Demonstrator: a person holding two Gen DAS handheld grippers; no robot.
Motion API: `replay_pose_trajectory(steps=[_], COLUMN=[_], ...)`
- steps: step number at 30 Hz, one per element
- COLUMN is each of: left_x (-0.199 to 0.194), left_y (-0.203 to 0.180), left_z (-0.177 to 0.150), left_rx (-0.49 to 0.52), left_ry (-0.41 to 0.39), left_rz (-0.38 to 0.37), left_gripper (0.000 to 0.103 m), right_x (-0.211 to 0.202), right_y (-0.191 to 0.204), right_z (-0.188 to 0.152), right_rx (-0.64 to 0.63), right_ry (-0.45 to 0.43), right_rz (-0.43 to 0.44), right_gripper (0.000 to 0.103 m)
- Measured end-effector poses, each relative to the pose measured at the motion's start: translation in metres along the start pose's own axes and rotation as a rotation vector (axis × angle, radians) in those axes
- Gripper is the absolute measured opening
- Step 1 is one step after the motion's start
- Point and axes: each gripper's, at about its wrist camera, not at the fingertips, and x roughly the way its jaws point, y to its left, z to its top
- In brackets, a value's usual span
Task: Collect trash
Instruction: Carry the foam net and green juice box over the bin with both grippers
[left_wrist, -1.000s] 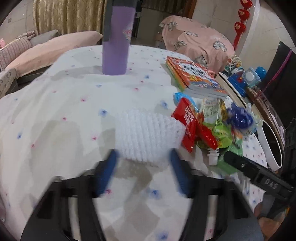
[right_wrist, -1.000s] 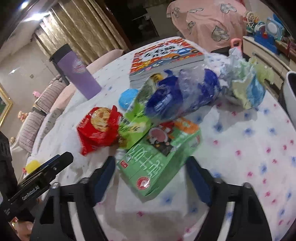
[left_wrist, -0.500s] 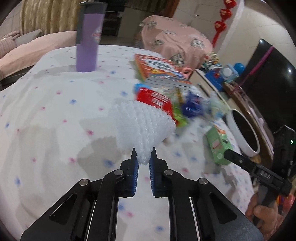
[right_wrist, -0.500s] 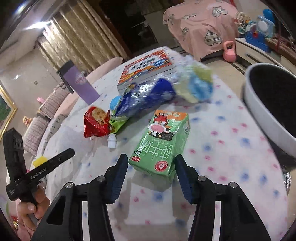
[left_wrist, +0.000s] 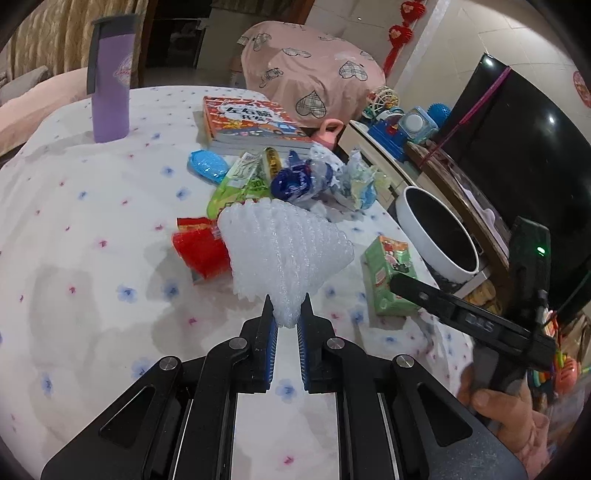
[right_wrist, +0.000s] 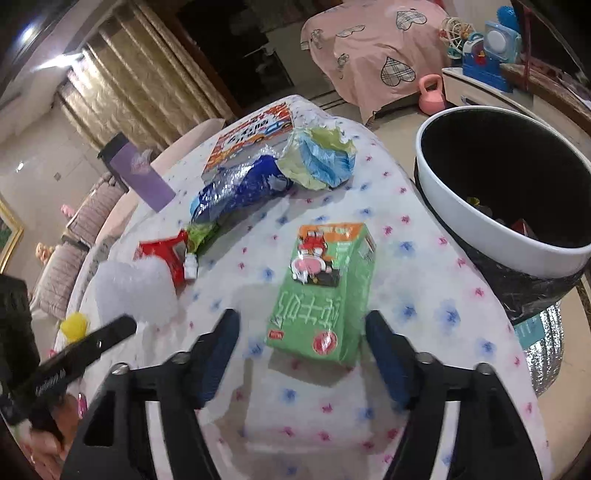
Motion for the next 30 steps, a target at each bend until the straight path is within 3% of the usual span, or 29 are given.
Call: replay_pose_trajectory(steps=[4,5,19,30], left_x=[0.000,0.001,0.030,0.054], left_y=[-0.010,-0.012,-0.080,-0.134], left_z=[0.001,0.001,0.013,0.029], left_rx=[0.011,0.014,0.107,0.183], left_ry=[0.002,0.004,0.039,0.066], left_rz=[-0.011,-0.014,-0.096,-0.137], left_gripper=[0.009,0.009,0.009,0.009], right_x=[0.013,0.018,-0.057,-0.097], right_y=[-0.003,-0.007,-0.049,-0.098], right_z=[0.004,0.004,0.007,0.022], right_rx=[0.006,0.009,0.043,0.114], right_ry=[0.002,0.009,-0.127,-0.218], right_rz=[-0.037,-0.044,0.017,-0.011], right_gripper=[0.071,0.060,0.058,0.058])
